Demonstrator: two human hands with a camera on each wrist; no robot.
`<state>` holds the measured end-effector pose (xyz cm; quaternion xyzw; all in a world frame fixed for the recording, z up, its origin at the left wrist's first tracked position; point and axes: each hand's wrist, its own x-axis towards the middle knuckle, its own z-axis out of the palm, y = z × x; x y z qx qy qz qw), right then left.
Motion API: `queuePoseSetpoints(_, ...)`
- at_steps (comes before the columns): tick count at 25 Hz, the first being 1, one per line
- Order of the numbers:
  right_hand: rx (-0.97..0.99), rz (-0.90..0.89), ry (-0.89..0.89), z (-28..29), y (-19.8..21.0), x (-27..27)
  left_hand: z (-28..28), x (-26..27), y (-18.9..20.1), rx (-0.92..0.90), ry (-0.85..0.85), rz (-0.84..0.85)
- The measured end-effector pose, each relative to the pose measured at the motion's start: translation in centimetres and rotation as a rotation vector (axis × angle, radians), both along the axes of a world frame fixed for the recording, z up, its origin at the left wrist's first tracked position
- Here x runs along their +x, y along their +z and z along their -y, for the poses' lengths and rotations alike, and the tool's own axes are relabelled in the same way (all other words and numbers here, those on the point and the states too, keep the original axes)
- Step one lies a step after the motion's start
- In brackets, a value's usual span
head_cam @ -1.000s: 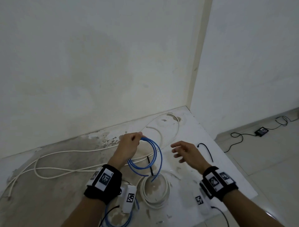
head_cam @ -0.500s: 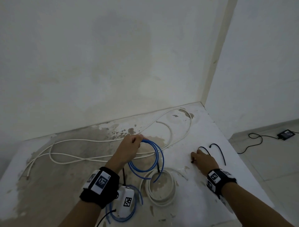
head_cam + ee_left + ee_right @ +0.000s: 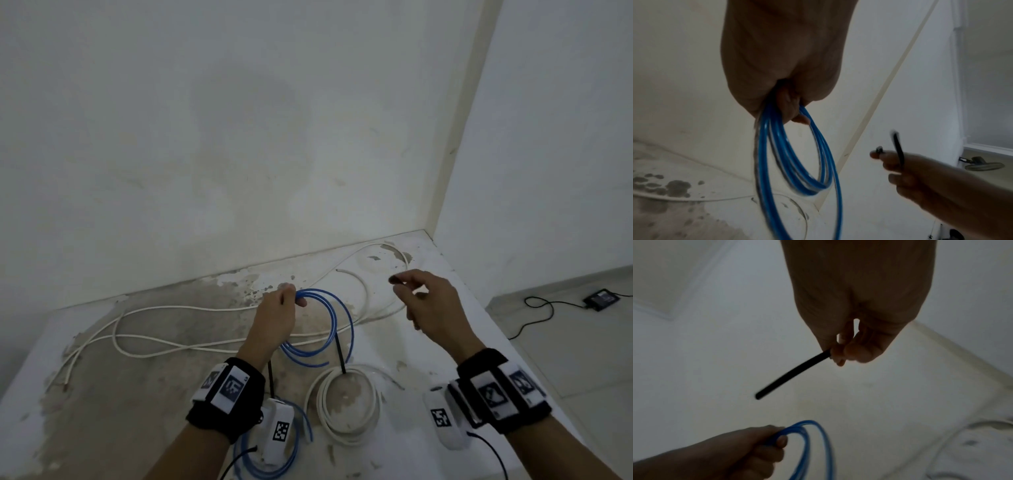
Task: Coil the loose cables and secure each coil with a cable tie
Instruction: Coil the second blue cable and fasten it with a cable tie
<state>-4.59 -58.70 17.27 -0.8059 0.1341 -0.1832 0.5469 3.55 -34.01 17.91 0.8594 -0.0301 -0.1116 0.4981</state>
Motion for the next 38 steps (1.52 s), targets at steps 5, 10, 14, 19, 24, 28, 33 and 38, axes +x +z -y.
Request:
queuePoseSetpoints(5, -0.203, 0.137, 0.031, -6.1, 2.5, 0.3, 0.2, -0.9, 1.6, -0.043, 0.014, 0.042)
queuePoseSetpoints(10, -0.289, 0.118, -0.039, -9.3, 2.4, 1.5, -0.1, -2.2, 2.3, -0.105, 0.005, 0.105)
queuePoseSetpoints(14, -0.083, 0.184, -0.085, -11.3, 2.7, 1.5, -0.4, -3.0, 2.3, -0.125, -0.028, 0.117)
queuePoseSetpoints(19, 0.278, 0.144, 0.007, -12.6, 4.0, 0.6, -1.0, -3.5, 2.2, -0.118, 0.007, 0.232)
queuePoseSetpoints(24, 0.372, 0.071, 0.243, -12.4, 4.1, -0.6, -1.2, -3.4, 3.2, -0.145, 0.034, 0.255)
queuePoseSetpoints(28, 0.342, 0.021, 0.288, -12.2, 3.7, -0.8, -0.9, -3.7, 3.8, -0.248, -0.027, 0.073)
queuePoseSetpoints(33, 0.185, -0.015, 0.27, -12.0, 3.0, -1.1, -0.6, -4.0, 4.3, -0.223, -0.078, 0.029)
queuePoseSetpoints(38, 0.081, 0.101, 0.11, -12.4, 2.3, -1.0, -0.6, -4.2, 3.7, -0.244, -0.054, 0.062)
